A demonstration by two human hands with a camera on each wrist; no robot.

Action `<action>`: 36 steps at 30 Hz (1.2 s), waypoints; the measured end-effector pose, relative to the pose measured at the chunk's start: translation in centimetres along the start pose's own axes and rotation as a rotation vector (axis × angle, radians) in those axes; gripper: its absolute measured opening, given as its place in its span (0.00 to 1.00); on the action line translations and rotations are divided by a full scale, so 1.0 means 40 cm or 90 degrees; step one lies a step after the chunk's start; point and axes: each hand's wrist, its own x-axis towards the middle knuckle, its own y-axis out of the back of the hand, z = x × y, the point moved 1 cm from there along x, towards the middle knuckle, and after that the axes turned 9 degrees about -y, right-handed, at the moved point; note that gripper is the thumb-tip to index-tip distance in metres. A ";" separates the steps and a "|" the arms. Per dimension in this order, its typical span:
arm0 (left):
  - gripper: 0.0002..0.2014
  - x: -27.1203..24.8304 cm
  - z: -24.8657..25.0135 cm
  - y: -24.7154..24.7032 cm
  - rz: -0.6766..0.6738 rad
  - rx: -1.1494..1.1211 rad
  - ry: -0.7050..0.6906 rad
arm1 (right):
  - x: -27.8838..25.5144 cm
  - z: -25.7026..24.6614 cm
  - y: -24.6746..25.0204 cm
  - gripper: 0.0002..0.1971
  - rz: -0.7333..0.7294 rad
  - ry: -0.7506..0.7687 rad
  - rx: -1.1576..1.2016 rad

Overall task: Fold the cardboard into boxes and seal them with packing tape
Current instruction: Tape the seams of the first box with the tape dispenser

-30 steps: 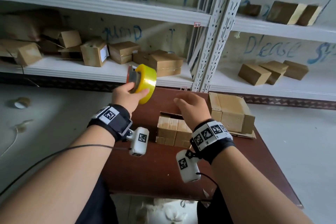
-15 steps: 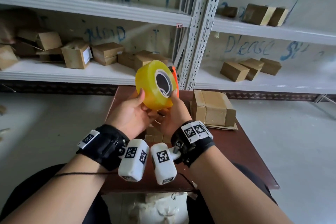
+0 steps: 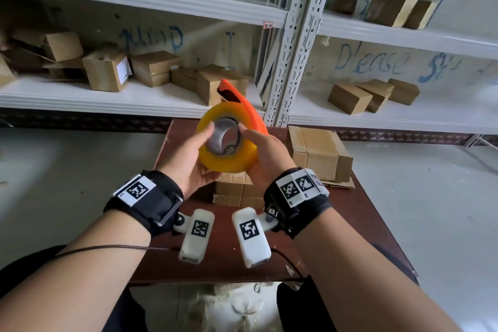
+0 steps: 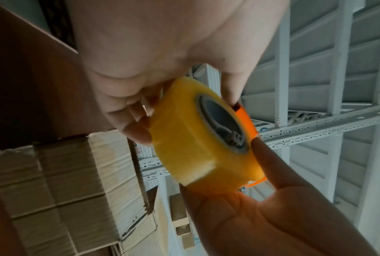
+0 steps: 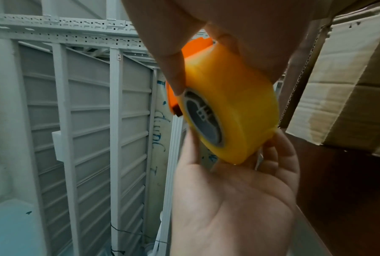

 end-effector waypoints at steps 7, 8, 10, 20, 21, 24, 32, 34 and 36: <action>0.05 0.000 -0.028 -0.021 0.063 0.089 -0.010 | -0.033 -0.025 0.037 0.31 -0.094 -0.017 -0.053; 0.07 0.002 -0.032 -0.024 0.056 0.094 -0.007 | -0.034 -0.031 0.045 0.28 -0.112 -0.030 -0.041; 0.08 0.008 -0.036 -0.029 0.052 0.102 -0.003 | -0.033 -0.039 0.060 0.30 -0.105 -0.061 -0.025; 0.06 -0.016 -0.023 -0.101 -0.048 0.155 0.068 | -0.029 -0.046 0.108 0.29 -0.041 -0.055 0.038; 0.06 -0.022 -0.028 -0.104 -0.057 0.149 0.081 | -0.029 -0.045 0.111 0.27 -0.042 -0.056 0.031; 0.11 -0.032 -0.046 -0.113 -0.055 0.142 0.124 | -0.042 -0.044 0.111 0.26 -0.046 -0.057 -0.012; 0.17 -0.018 -0.060 -0.109 -0.050 0.079 0.219 | -0.052 -0.044 0.095 0.28 -0.102 -0.060 -0.064; 0.15 -0.019 -0.068 -0.106 -0.077 0.024 0.244 | -0.052 -0.044 0.094 0.34 -0.112 -0.047 -0.081; 0.14 -0.017 -0.068 -0.106 -0.091 -0.034 0.249 | -0.053 -0.044 0.097 0.35 -0.125 -0.037 -0.084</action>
